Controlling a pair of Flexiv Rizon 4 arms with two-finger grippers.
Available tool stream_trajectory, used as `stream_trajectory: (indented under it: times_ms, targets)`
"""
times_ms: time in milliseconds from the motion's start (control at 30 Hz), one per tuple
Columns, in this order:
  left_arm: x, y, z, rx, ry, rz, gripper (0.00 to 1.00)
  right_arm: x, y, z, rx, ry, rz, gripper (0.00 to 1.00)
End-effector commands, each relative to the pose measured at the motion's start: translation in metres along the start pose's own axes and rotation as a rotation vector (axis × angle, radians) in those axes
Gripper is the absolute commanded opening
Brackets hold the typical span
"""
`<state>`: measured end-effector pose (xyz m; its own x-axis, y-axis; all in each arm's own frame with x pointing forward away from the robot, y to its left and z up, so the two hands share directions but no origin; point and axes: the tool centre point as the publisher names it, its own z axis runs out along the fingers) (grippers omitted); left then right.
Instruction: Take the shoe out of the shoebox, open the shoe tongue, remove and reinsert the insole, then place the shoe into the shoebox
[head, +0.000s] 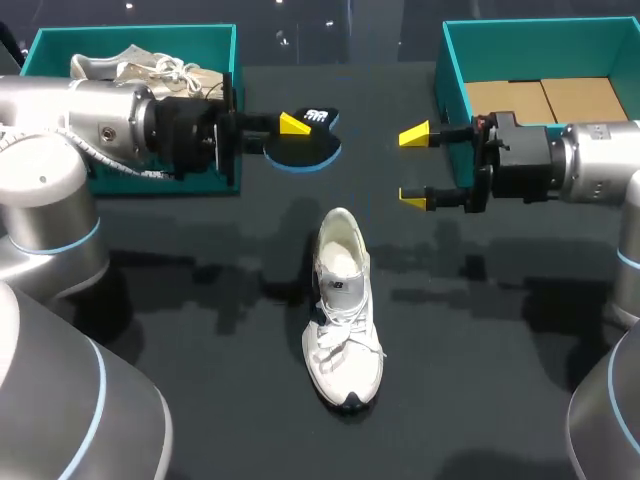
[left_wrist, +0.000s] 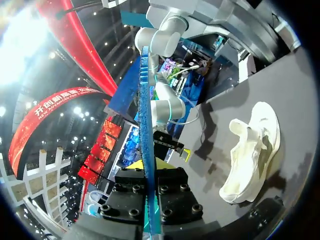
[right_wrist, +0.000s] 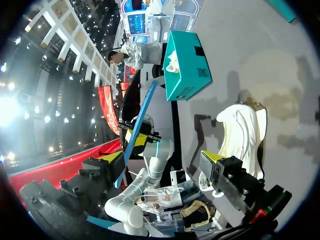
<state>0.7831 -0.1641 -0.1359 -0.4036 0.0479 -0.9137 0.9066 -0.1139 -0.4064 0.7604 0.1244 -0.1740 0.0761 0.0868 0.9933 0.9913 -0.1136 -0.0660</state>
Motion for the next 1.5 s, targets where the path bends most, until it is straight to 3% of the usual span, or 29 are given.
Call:
stream_trajectory:
  times_ms: [33, 433, 733, 1033, 1333, 1367, 1433, 1500]
  targets:
    - [0.005, 0.000, 0.000, -0.001, -0.007, 0.073, 0.00, -0.001, -0.001, 0.001, -0.001, -0.002, 0.000, 1.00]
    - [0.008, 0.003, -0.003, -0.032, -0.032, 0.374, 0.00, -0.001, -0.001, 0.001, -0.001, -0.002, 0.000, 1.00]
    - [0.011, 0.012, 0.004, -0.084, 0.005, 0.458, 0.00, -0.001, -0.001, 0.001, -0.001, -0.002, 0.000, 1.00]
    - [0.014, 0.019, 0.014, -0.138, 0.027, 0.549, 0.00, 0.008, -0.003, 0.018, 0.043, 0.008, -0.137, 1.00]
    - [0.011, 0.023, 0.016, -0.142, 0.025, 0.553, 0.00, 0.010, -0.004, 0.039, 0.102, 0.008, -0.218, 1.00]
    - [0.011, 0.024, 0.016, -0.143, 0.024, 0.553, 0.00, 0.010, -0.004, 0.041, 0.109, 0.011, -0.224, 0.99]
    - [0.010, 0.025, 0.016, -0.147, 0.022, 0.558, 0.00, 0.009, -0.004, 0.045, 0.121, 0.016, -0.236, 0.84]
    - [0.009, 0.027, 0.016, -0.146, 0.020, 0.559, 0.00, 0.009, -0.005, 0.050, 0.128, 0.019, -0.241, 0.83]
